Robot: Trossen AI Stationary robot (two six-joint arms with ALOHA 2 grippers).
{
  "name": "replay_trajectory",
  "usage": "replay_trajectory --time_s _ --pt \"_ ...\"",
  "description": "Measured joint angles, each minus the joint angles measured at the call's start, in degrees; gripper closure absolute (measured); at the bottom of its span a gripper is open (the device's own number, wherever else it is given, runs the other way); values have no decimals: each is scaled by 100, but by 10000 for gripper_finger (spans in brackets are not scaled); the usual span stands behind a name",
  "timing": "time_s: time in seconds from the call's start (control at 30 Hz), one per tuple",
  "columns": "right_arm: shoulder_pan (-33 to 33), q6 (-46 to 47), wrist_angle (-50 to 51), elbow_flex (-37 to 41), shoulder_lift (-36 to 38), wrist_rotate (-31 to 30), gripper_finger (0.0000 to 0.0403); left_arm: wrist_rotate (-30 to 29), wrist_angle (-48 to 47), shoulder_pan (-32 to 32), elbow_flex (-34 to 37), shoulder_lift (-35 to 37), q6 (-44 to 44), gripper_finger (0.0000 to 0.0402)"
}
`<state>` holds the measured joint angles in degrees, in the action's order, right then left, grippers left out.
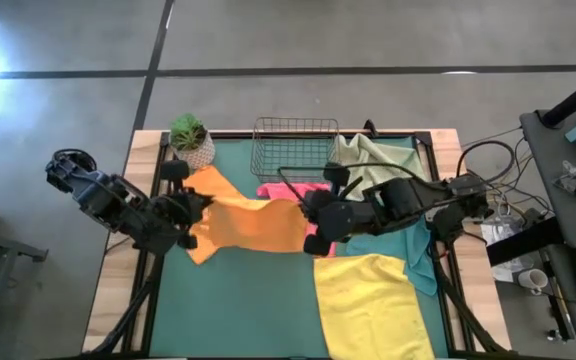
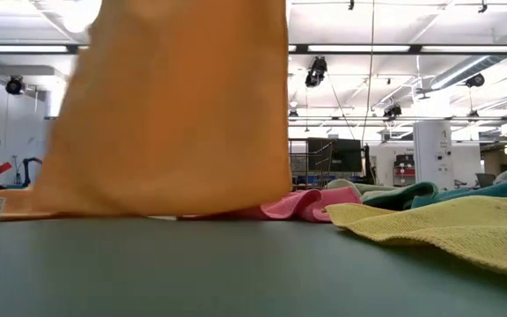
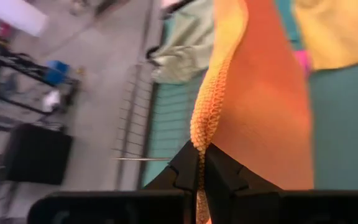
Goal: Fold microfiber towels
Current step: Fold the bottom orange microfiber towel
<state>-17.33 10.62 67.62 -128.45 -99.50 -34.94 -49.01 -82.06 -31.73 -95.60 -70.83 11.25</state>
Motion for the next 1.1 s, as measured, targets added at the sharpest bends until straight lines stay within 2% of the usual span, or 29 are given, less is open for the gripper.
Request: replay_trajectory --time_s 0.17,0.27,0.67,0.9,1.1 --pt "88 -266 30 -189 0 -44 394 -62 0 252 -295 0 -163 402" --pt "71 -106 200 -300 0 47 394 140 0 250 -405 2 -122 402" --pt "-732 1370 514 -319 0 490 394 2583 -1 200 -424 -282 800 402" --pt "-1268 2402 494 -149 -78 494 394 3482 -12 -118 -419 -752 1140 402" --pt "-1499 2843 496 -85 -602 505 394 3779 -159 -614 -416 -1055 1482 402"
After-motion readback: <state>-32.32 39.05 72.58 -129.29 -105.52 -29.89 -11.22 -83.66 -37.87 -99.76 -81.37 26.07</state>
